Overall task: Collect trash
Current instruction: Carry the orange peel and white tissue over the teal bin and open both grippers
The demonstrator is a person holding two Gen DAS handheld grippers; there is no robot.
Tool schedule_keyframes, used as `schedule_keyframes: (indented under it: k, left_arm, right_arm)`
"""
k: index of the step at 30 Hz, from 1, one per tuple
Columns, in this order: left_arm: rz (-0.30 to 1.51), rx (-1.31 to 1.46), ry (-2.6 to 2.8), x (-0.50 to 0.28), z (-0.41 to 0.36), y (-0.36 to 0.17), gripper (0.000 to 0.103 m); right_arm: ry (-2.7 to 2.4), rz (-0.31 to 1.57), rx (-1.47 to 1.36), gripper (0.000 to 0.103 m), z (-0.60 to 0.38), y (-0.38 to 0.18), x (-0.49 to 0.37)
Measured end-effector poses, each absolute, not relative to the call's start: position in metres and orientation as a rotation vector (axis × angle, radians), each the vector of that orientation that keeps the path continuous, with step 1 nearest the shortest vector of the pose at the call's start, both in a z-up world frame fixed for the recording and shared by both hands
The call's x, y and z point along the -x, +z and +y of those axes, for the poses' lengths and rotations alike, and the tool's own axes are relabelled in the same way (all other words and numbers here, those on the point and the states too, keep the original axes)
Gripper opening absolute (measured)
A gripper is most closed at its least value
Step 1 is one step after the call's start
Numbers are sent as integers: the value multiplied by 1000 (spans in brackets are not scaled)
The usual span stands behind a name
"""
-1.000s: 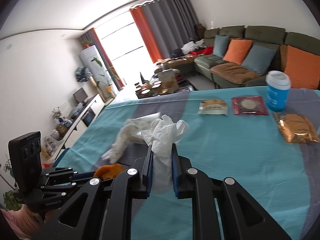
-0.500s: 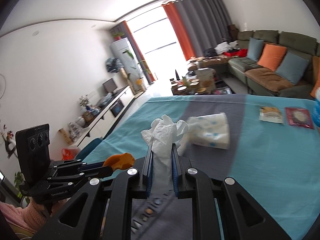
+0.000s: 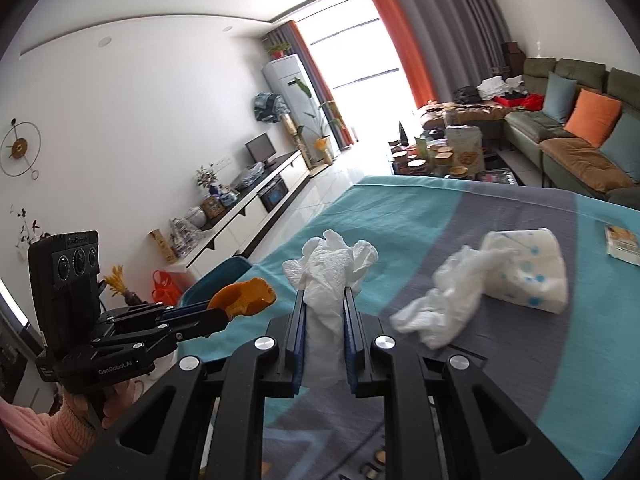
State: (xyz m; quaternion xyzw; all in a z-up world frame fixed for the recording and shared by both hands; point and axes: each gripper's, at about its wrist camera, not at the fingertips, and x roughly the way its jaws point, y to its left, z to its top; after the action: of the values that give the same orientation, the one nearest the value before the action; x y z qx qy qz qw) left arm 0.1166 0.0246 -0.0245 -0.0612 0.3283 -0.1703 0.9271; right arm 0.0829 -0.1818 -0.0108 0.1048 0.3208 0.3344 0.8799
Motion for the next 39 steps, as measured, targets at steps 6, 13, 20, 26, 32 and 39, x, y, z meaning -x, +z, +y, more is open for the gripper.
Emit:
schedule_keyframes:
  k: [6, 13, 20, 26, 32, 39]
  left_arm:
    - [666, 142, -304, -109, 41, -22, 13]
    - [659, 165, -246, -107, 60, -22, 13]
    - [659, 196, -196, -100, 78, -25, 13]
    - [659, 207, -167, -97, 88, -27, 13]
    - [650, 219, -129, -94, 101, -26, 13]
    - [642, 248, -78, -90, 121, -28, 13]
  right_arm:
    - [738, 681, -214, 15, -165, -11, -88]
    - [782, 708, -208, 15, -144, -14, -93]
    - [829, 721, -194, 15, -122, -15, -97]
    - [862, 729, -174, 15, -103, -15, -99]
    - [893, 745, -155, 15, -88, -16, -104]
    - [930, 754, -121, 15, -67, -13, -104]
